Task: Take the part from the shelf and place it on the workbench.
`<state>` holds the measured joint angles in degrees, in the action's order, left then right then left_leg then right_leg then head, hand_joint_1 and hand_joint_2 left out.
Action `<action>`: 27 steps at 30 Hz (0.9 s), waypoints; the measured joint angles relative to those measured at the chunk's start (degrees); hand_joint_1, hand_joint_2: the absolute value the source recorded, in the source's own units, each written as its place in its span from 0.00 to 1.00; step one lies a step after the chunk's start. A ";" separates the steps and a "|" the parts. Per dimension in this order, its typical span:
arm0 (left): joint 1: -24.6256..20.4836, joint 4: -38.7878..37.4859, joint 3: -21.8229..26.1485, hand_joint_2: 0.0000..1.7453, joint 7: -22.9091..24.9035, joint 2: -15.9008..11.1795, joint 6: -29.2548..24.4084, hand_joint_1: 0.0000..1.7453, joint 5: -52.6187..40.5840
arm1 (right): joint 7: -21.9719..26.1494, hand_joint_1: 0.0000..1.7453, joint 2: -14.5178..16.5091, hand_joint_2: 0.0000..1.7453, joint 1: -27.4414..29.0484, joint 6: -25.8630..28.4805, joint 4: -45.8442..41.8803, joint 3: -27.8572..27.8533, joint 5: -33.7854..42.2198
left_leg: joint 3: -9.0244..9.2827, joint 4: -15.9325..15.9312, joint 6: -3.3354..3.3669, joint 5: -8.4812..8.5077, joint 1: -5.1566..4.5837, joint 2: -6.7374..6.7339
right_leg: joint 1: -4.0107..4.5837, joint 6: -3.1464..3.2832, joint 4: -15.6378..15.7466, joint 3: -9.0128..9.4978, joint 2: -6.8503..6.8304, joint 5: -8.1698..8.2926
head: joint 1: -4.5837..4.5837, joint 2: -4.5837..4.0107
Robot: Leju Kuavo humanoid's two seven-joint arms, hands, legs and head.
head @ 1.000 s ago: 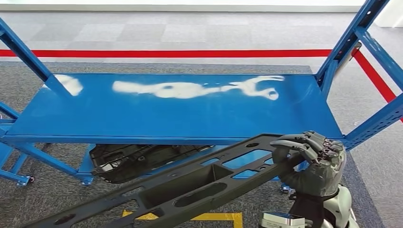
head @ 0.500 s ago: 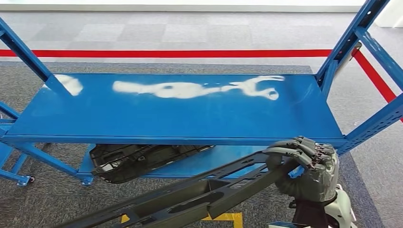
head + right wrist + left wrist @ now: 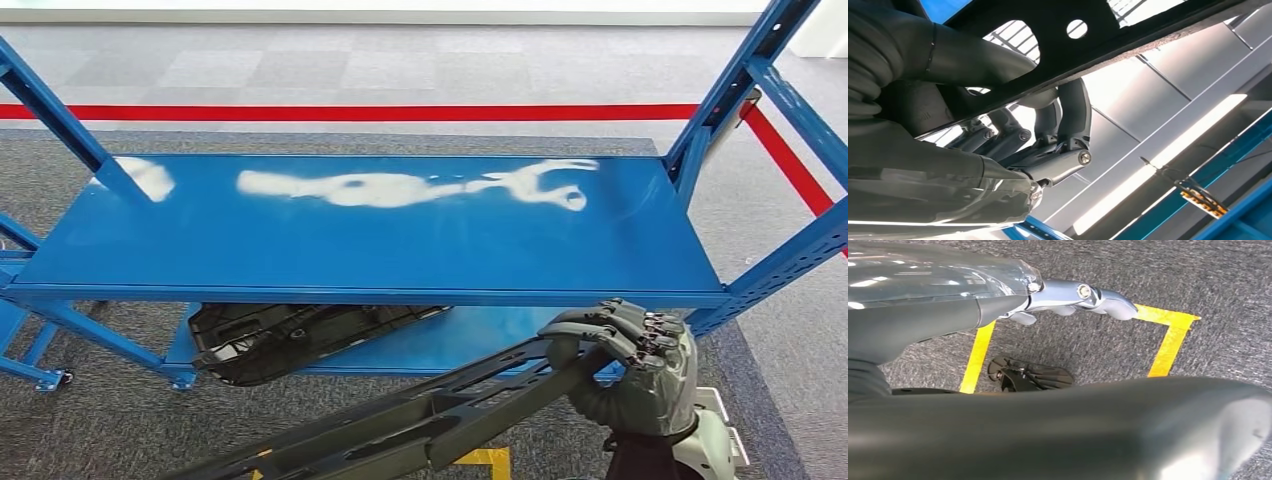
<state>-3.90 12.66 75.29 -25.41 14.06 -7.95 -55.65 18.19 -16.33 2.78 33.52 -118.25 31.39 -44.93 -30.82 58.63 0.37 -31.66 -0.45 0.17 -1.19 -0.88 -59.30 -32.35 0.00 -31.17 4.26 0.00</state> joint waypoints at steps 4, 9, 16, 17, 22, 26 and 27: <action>-0.07 0.00 0.17 1.00 0.69 0.18 -0.04 0.00 -0.23 | -0.86 1.00 -0.02 1.00 0.19 -0.13 0.18 0.31 -1.04 | 1.10 -2.30 1.62 1.58 0.01 -0.24 | -0.20 -0.92 0.42 0.38 -0.01 -0.11 | -0.01 0.00; 0.03 0.00 0.27 1.00 1.13 0.43 -0.03 0.00 -0.26 | -1.51 1.00 -0.21 1.00 0.47 -0.21 0.93 0.38 -1.94 | 1.35 -3.51 2.16 2.68 0.91 -0.62 | -0.67 -1.87 -12.48 -5.21 0.04 -6.66 | -0.07 0.00; -0.02 0.00 0.31 1.00 2.20 0.25 -0.44 0.00 -0.90 | -2.39 1.00 -0.29 1.00 0.86 -0.23 1.67 0.42 -2.68 | -0.96 1.11 -1.53 0.76 2.09 -0.21 | -1.63 -2.66 -1.63 -0.29 0.81 -0.65 | -0.32 0.00; 0.01 0.00 0.31 1.00 2.28 0.26 -0.46 0.00 -0.97 | -2.44 1.00 -0.30 1.00 0.95 -0.24 1.70 0.42 -2.73 | -1.12 1.22 -1.66 0.89 2.10 -0.18 | -1.62 -2.02 -1.90 -0.56 0.79 -0.58 | -0.28 0.00; -0.02 0.00 0.31 1.00 2.85 0.26 -0.63 0.00 -1.02 | -2.91 1.00 -0.28 1.00 0.98 -0.27 1.78 0.41 -2.69 | -4.11 9.42 -2.13 -6.10 2.12 -0.20 | -1.35 0.09 -2.12 -2.39 -0.09 0.61 | -0.26 0.00; 0.06 0.00 0.32 1.00 2.92 0.26 -0.83 0.00 -0.99 | -3.12 1.00 -0.29 1.00 1.06 -0.87 1.81 0.41 -1.96 | -3.82 14.83 -1.07 -8.90 1.56 -0.20 | -0.57 0.50 -2.14 -4.20 -0.46 1.98 | -0.27 0.00; 0.02 0.00 0.33 1.00 2.91 0.26 -0.88 0.00 -0.98 | -3.13 1.00 -0.29 1.00 1.05 -1.06 1.81 0.41 -1.60 | -1.25 11.05 -0.40 -7.44 1.25 -0.18 | -0.40 0.48 -2.13 -4.53 -0.46 2.34 | -0.26 0.00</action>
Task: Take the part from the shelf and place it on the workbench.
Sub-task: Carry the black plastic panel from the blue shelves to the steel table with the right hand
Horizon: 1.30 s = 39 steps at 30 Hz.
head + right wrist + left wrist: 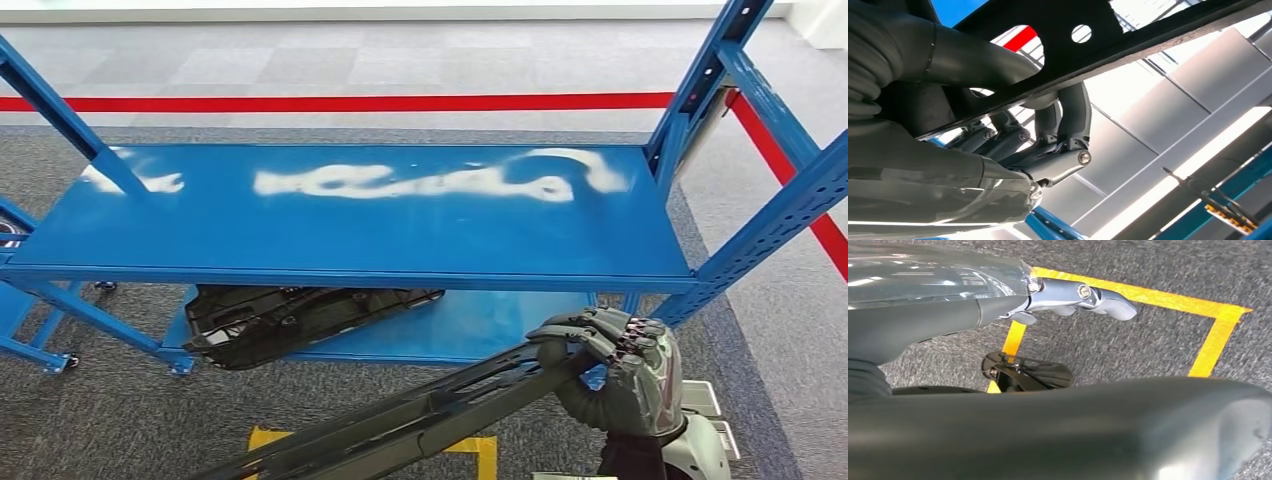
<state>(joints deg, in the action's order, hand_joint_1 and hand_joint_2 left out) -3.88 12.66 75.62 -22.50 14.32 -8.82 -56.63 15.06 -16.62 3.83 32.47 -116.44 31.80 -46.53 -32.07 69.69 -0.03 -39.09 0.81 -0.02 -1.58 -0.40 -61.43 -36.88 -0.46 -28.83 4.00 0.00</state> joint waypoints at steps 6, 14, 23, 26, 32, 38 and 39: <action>-0.23 0.00 0.04 1.00 -0.11 -0.02 -0.18 0.00 0.06 | 0.62 1.00 -0.04 1.00 -0.15 -2.22 -0.11 0.28 5.02 | 6.48 -12.20 1.73 4.04 -1.63 -0.13 | -0.14 -1.59 0.56 -0.68 -0.25 2.25 | -0.03 0.00; -0.08 0.00 0.09 1.00 -0.21 -0.01 0.59 0.00 -0.23 | 5.12 1.00 -1.90 1.00 -0.29 -12.51 -0.16 0.73 17.69 | 2.39 -12.51 2.79 7.83 -1.55 -0.86 | -0.01 -2.57 -12.89 -2.54 0.17 -7.14 | -0.09 0.00; -0.22 0.00 0.09 1.00 -0.37 -0.11 0.95 0.00 -1.01 | 7.97 1.00 -4.91 1.00 -0.59 -17.69 -1.08 0.74 18.67 | 0.42 -10.02 0.86 7.24 -1.64 -0.70 | 0.18 -0.29 3.66 7.85 0.13 -3.59 | -0.04 0.00; -0.19 0.00 0.09 1.00 -0.57 -0.20 0.93 0.00 -1.02 | 7.90 1.00 -5.27 1.00 -0.88 -18.35 -1.08 0.72 17.92 | -3.28 -1.00 -0.38 1.71 -0.97 -0.47 | 0.00 0.29 3.74 7.14 0.00 -3.10 | -0.02 0.00; -0.12 0.00 0.09 1.00 -0.84 -0.42 0.92 0.00 -1.05 | 8.27 1.00 -5.90 1.00 -1.36 -17.79 -1.25 0.70 15.18 | 0.25 -6.08 -0.86 6.70 -0.18 -1.34 | -0.04 -0.18 3.57 6.94 -0.39 -2.88 | -0.02 0.00; -0.42 0.00 0.09 1.00 -0.87 -0.44 0.83 0.00 -1.05 | 6.92 1.00 -6.62 1.00 -1.61 -16.11 -1.55 0.09 12.67 | 1.64 -11.43 1.29 7.72 -0.70 -1.42 | 0.00 -2.11 2.74 6.37 -1.47 -3.51 | -0.04 0.00; -0.39 0.00 0.09 1.00 -0.86 -0.44 0.81 0.00 -1.07 | 6.56 1.00 -6.80 1.00 -1.70 -15.83 -1.51 -0.04 11.94 | 1.56 -11.66 1.65 7.89 -0.61 -1.10 | -0.01 -2.22 1.03 5.66 -1.13 -4.83 | -0.06 0.00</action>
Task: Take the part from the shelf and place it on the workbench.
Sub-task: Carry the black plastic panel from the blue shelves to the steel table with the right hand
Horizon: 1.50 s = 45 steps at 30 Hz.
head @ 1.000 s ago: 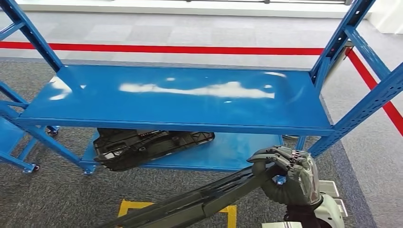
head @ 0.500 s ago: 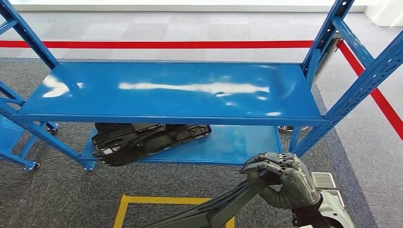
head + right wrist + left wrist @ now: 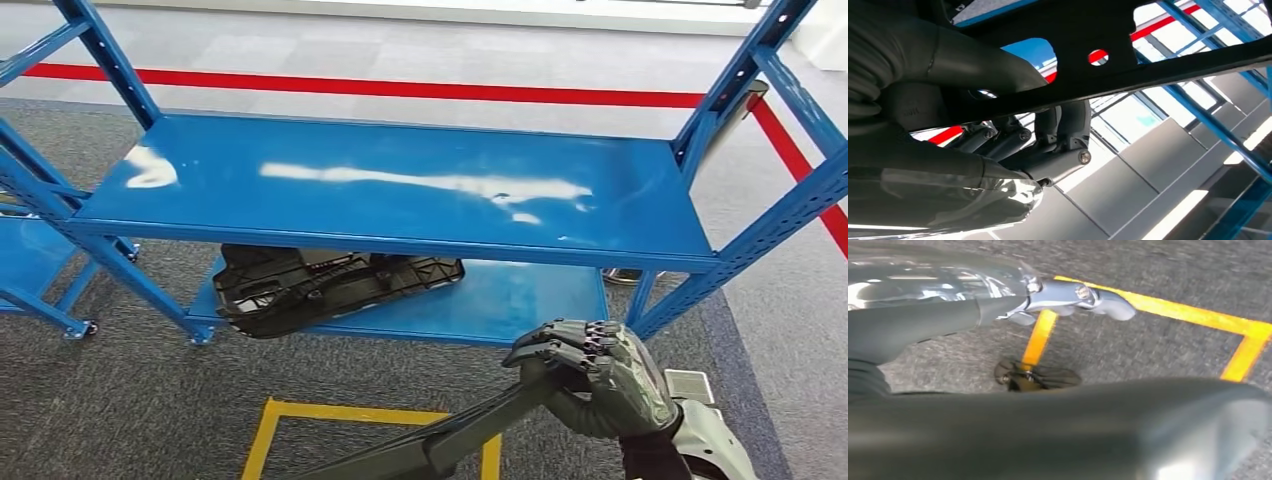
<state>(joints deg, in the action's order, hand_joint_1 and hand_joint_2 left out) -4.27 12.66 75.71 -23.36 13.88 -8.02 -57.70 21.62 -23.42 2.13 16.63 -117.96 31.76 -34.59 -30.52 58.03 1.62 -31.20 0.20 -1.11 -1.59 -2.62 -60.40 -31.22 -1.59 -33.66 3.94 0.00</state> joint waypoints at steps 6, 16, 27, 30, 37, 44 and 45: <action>0.17 0.00 -0.14 1.00 0.09 0.00 0.19 0.00 -0.63 | -1.93 1.00 -0.44 1.00 -0.81 1.40 1.55 -0.11 -3.35 | -0.52 0.03 0.90 0.60 -0.74 2.55 | 0.30 0.40 -11.76 -5.14 1.41 -3.70 | -0.03 0.00; -0.37 -0.09 -1.19 1.00 0.17 0.04 1.17 0.00 -2.43 | -5.11 1.00 1.95 1.00 -7.67 2.52 7.52 0.20 -6.49 | -4.37 5.21 -1.57 -1.69 -0.58 3.70 | 0.04 2.15 2.47 0.67 2.75 2.23 | 0.04 0.00; -0.46 -0.09 -2.83 1.00 0.37 -0.07 1.99 0.00 -4.27 | -7.91 1.00 6.51 1.00 -15.15 2.56 16.39 1.34 -8.10 | -3.33 1.09 -1.63 1.88 -0.61 -3.05 | 0.38 0.77 2.47 1.28 -4.89 1.45 | 0.00 0.00; -0.29 -0.09 -3.20 1.00 0.47 -0.07 1.99 0.00 -4.35 | -8.20 1.00 7.63 1.00 -16.58 2.63 18.03 1.67 -8.14 | -3.42 0.62 -0.32 2.35 -0.40 -1.33 | 0.07 0.08 1.34 1.10 -3.41 0.00 | -0.03 0.00; -0.40 -0.09 -3.50 1.00 0.80 -0.10 2.00 0.00 -4.46 | -8.56 1.00 9.24 1.00 -17.69 2.71 21.41 2.27 -8.07 | -3.17 0.61 0.48 2.50 -0.60 3.84 | 0.37 0.56 -10.58 -5.74 1.70 -2.49 | -0.09 0.00; -0.19 -0.11 -3.56 1.00 0.74 -0.21 1.99 0.00 -4.46 | -8.57 1.00 10.87 1.00 -19.38 2.87 22.75 2.76 -7.40 | -4.17 1.26 -1.02 2.39 -0.28 7.73 | 0.34 1.75 1.48 -1.15 4.45 2.74 | -0.06 0.00; -0.14 -0.11 -3.56 1.00 0.73 -0.25 1.98 0.00 -4.46 | -8.49 1.00 11.18 1.00 -19.62 2.89 22.82 2.82 -7.17 | -4.52 2.02 -1.35 1.82 -0.35 6.86 | 0.23 2.09 1.60 -1.02 3.78 2.78 | -0.03 0.00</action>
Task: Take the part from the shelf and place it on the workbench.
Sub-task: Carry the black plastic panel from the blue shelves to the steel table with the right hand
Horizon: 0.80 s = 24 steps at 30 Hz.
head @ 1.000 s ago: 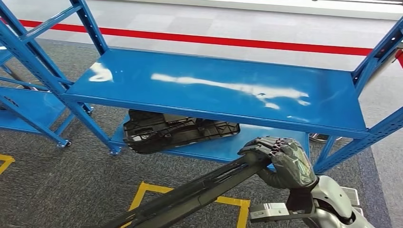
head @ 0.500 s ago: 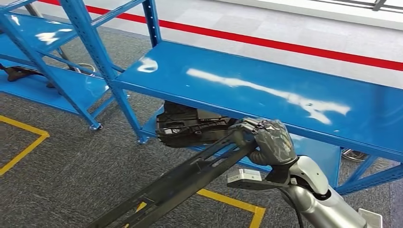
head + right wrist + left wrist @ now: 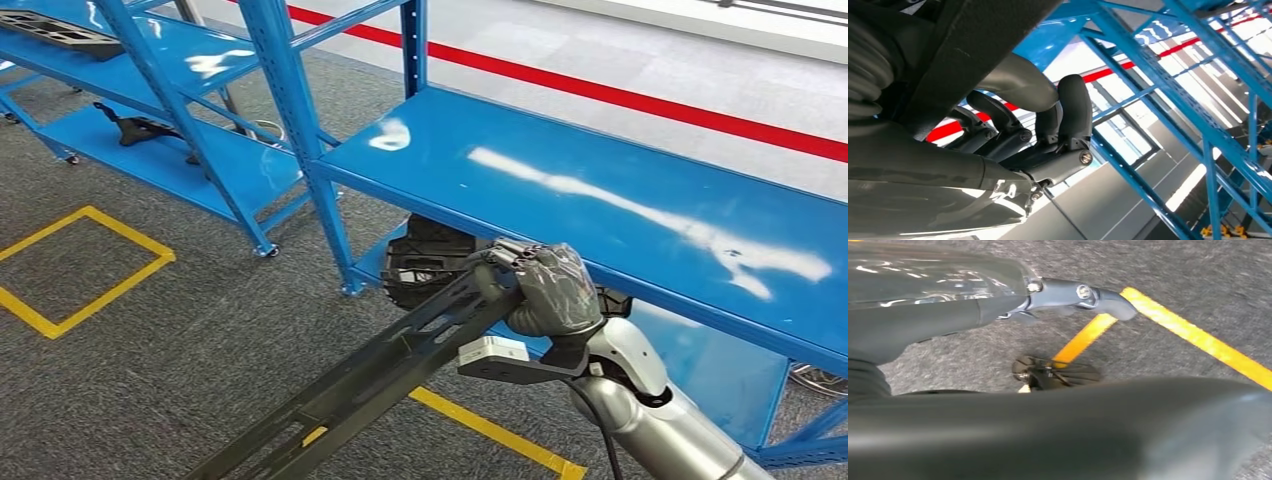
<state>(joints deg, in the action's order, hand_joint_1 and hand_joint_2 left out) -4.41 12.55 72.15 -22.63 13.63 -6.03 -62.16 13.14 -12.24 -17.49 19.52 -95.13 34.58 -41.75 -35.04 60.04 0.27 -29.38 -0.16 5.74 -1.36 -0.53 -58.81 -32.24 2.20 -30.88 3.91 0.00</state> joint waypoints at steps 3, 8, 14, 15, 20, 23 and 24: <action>-0.30 0.00 -0.01 1.00 -0.03 -0.10 -0.02 0.00 0.00 | 0.26 1.00 0.49 1.00 -0.29 0.00 0.07 0.13 0.82 | -4.32 8.92 -1.08 -4.61 0.15 -4.17 | -0.19 0.68 0.16 0.34 -2.42 -0.19 | 0.06 0.00; -0.15 0.00 -0.01 1.00 -0.04 -0.35 -0.05 0.00 0.00 | 0.78 1.00 0.54 1.00 -0.26 -0.31 0.17 0.49 2.59 | -4.53 8.94 -1.51 -1.89 0.75 -6.19 | -0.21 0.30 0.14 1.22 -6.12 -1.02 | 0.07 0.00; 0.07 0.00 -0.01 1.00 0.06 -0.55 -0.19 0.00 -0.18 | 1.97 1.00 0.17 1.00 1.37 0.34 -0.75 0.33 4.43 | -0.06 -0.56 0.46 0.87 -0.29 -8.67 | 0.27 -1.32 0.50 2.54 -9.20 -2.15 | 0.06 0.00; 0.23 0.00 -0.01 1.00 0.09 -0.61 -0.25 0.00 -0.31 | 2.16 1.00 0.08 1.00 1.69 0.47 -1.01 0.27 4.48 | 0.06 -0.76 0.81 0.94 -0.19 -8.12 | 0.14 -1.55 0.27 2.65 -8.47 -2.64 | 0.07 0.00; 0.10 0.00 -0.11 1.00 0.03 -0.81 -0.57 0.00 -0.87 | 3.01 1.00 -0.99 1.00 4.02 0.79 -1.94 -0.17 5.16 | 0.38 -1.12 1.89 1.00 -0.10 -4.94 | 0.18 -1.33 -13.95 -4.68 -2.63 -8.94 | -0.02 0.00; 0.14 0.00 -0.22 1.00 -0.50 -1.10 -0.57 0.00 -0.84 | 3.35 1.00 -1.44 1.00 5.23 0.79 -2.44 -0.49 5.33 | 0.67 -0.98 1.89 0.88 -0.25 -2.53 | 0.32 -1.15 -11.23 -4.75 -1.96 -4.62 | -0.02 0.00; 0.13 0.00 -0.26 1.00 -0.74 -1.21 -0.57 0.00 -0.79 | 3.52 1.00 -1.53 1.00 5.49 0.78 -2.77 -0.68 5.34 | 0.75 -0.90 1.80 0.78 -0.23 -1.75 | 0.26 -1.04 -7.66 -3.40 -0.85 -2.47 | -0.02 0.00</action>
<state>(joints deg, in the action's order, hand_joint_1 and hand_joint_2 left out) -4.28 12.55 71.90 -23.37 12.42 -6.61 -62.95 16.66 -13.78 -11.99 20.30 -97.90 33.90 -36.42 -34.29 59.14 2.06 -28.60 -0.39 3.99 -1.10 -1.57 -66.47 -35.65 1.34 -33.35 3.89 0.00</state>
